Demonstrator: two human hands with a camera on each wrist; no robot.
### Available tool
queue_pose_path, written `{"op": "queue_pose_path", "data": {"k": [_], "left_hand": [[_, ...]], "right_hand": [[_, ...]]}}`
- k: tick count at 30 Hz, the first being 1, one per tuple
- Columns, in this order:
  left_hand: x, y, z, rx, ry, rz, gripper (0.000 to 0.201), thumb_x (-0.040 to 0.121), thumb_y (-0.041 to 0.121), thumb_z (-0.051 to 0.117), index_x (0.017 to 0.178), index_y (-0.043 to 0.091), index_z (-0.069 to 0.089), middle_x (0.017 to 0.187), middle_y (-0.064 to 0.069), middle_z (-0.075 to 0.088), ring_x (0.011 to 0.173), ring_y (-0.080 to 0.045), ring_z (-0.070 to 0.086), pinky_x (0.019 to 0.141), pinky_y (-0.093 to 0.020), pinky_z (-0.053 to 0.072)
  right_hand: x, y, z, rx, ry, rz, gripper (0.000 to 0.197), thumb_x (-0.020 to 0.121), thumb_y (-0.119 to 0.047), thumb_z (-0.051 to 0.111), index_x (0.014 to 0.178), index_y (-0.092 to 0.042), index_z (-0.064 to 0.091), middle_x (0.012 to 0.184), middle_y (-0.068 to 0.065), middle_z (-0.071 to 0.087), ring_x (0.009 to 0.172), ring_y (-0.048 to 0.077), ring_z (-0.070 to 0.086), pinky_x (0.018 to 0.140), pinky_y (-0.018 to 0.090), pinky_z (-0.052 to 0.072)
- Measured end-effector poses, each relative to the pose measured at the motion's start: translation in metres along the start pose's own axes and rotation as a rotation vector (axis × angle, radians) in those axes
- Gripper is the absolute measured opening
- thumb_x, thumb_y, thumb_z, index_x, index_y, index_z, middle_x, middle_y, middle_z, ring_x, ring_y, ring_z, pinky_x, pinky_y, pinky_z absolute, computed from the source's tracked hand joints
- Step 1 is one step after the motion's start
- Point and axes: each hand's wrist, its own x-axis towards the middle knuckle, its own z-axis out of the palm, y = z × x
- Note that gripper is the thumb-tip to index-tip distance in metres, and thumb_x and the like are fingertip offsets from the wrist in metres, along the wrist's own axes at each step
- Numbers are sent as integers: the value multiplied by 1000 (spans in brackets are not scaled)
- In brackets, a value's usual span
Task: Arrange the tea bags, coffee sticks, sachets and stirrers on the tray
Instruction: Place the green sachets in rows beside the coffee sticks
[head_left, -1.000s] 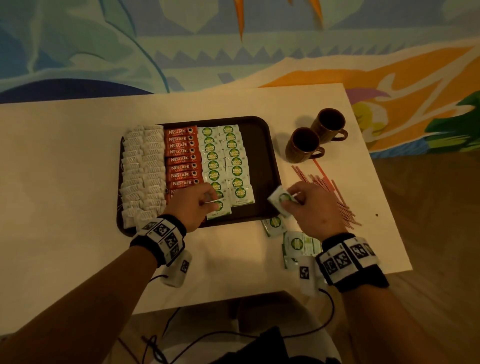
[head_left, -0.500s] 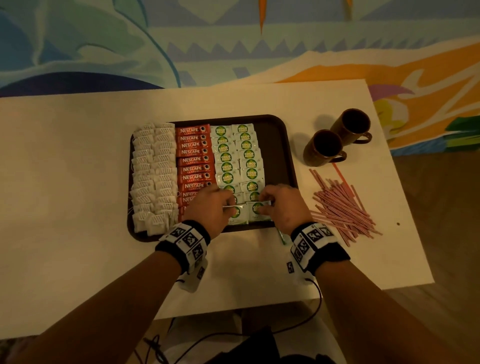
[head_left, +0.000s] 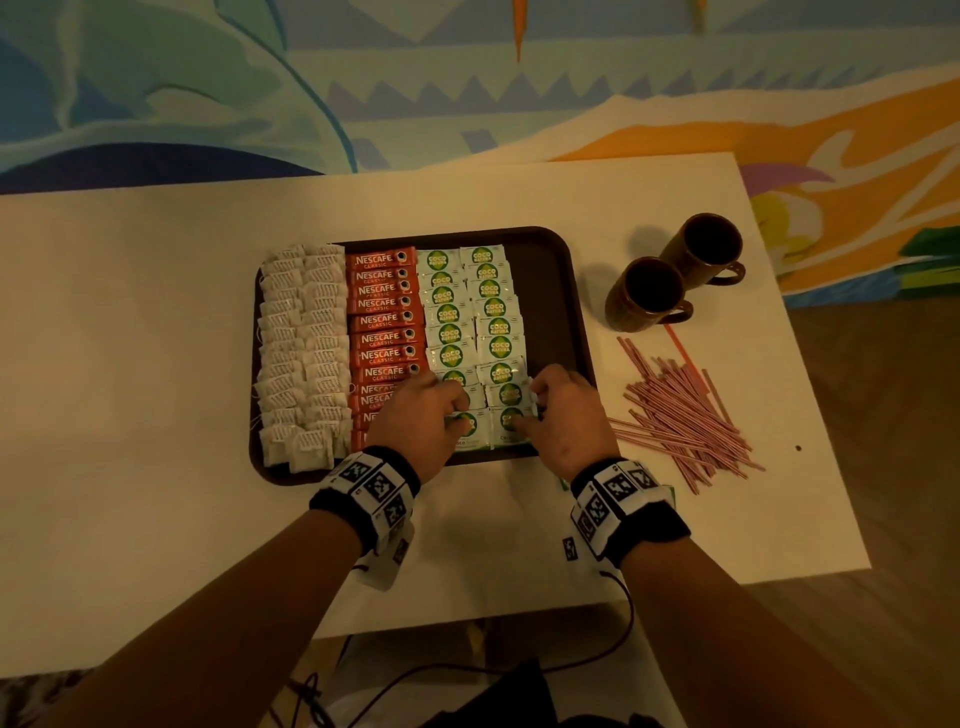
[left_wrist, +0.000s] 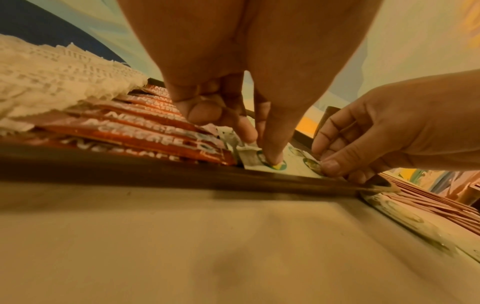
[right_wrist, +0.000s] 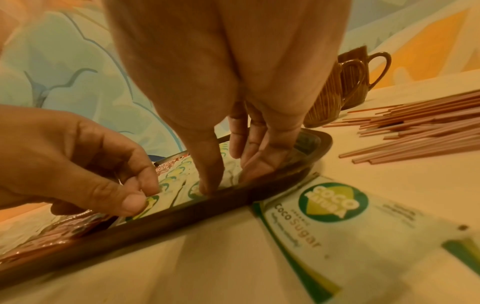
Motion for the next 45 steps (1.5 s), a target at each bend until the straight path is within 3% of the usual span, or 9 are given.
{"op": "queue_pose_path", "data": {"k": [12,17,21,24,27,32,38,41,45], "left_hand": [[-6,8,1,-11,78,28,17,86,19,77,102,17,71,103,-2,60,95,-20,60,84,-38,53],[-11,37,7,-32,40,119,13,90,22,74,102,22,71,99,3,59,91,-16,59,83,-33,50],[-15,72,28,-5,-74,205,13,91,26,71,104,27,68,96,7,56,89,-14,55,81,-31,50],[-18,94,48,78,-172,296,20,92,25,70,112,26,68,100,5,55,96,-17,56,85,-35,51],[-17,110,66,299,-254,386,38,93,20,68,130,30,61,114,-1,51,109,-23,51,91,-42,51],[-11,122,75,584,-272,434,60,92,10,66,144,33,48,118,-5,40,110,-28,45,85,-44,51],[-11,131,78,619,-257,450,44,84,26,79,124,24,61,115,-4,39,107,-27,45,85,-44,47],[-15,130,80,572,-246,455,41,80,31,82,114,25,61,112,-1,39,105,-23,42,86,-41,46],[-20,116,69,423,-245,421,17,91,31,71,105,27,63,106,4,52,105,-22,48,87,-37,45]], "right_hand": [[-11,29,-40,128,123,45,44,83,-22,85,120,-17,61,106,-1,63,96,16,62,82,33,55],[-30,75,-76,159,127,170,27,78,-14,88,93,-21,67,93,-1,70,90,19,68,83,36,57],[-55,104,-84,79,68,226,27,75,-8,87,77,-25,65,85,2,70,87,24,69,79,33,56],[-70,115,-76,68,-16,243,26,74,-16,90,86,-20,67,87,4,70,82,23,70,71,35,59],[-80,123,-59,-21,-46,174,42,73,-30,89,106,-23,64,105,4,65,92,23,65,81,39,58],[-92,121,-40,-136,-58,39,50,83,-25,78,129,-21,58,121,8,48,104,32,59,85,39,54],[-94,126,-42,-42,-75,68,52,78,-23,85,121,-17,56,124,5,43,103,26,54,88,37,53],[-95,132,-49,62,-46,67,40,79,-15,81,107,-21,54,109,0,55,92,21,55,75,32,46],[-95,133,-61,261,21,30,33,81,-14,81,94,-29,55,93,-7,66,82,13,63,68,30,53]]}}
